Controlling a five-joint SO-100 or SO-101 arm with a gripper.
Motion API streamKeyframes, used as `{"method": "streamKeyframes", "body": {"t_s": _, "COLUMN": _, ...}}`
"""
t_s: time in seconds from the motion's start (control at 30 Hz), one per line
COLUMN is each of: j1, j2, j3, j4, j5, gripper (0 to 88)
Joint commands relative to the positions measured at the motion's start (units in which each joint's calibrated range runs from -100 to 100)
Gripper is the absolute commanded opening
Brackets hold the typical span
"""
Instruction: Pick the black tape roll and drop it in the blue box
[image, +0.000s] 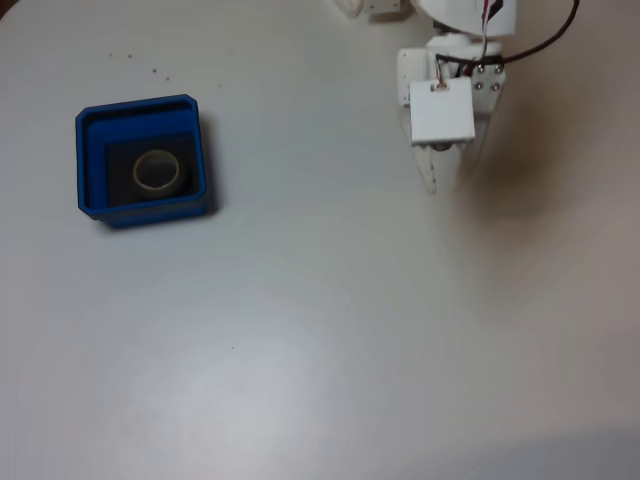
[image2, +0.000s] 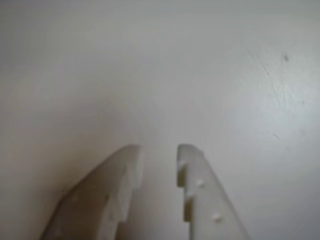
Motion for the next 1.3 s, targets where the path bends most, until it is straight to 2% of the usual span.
{"method": "streamKeyframes", "body": {"t_s": 0.0, "j1": 0.45, "j2": -7.78, "j3": 6.32, "j4": 0.0, "j5": 0.17, "gripper": 0.6}}
{"method": "streamKeyframes", "body": {"t_s": 0.73, "j1": 0.06, "j2": -44.56, "j3": 50.44, "j4": -0.66, "j5": 0.17, "gripper": 0.6}}
{"method": "streamKeyframes", "body": {"t_s": 1.27, "j1": -0.13, "j2": -83.53, "j3": 83.59, "j4": -0.66, "j5": 0.17, "gripper": 0.6}}
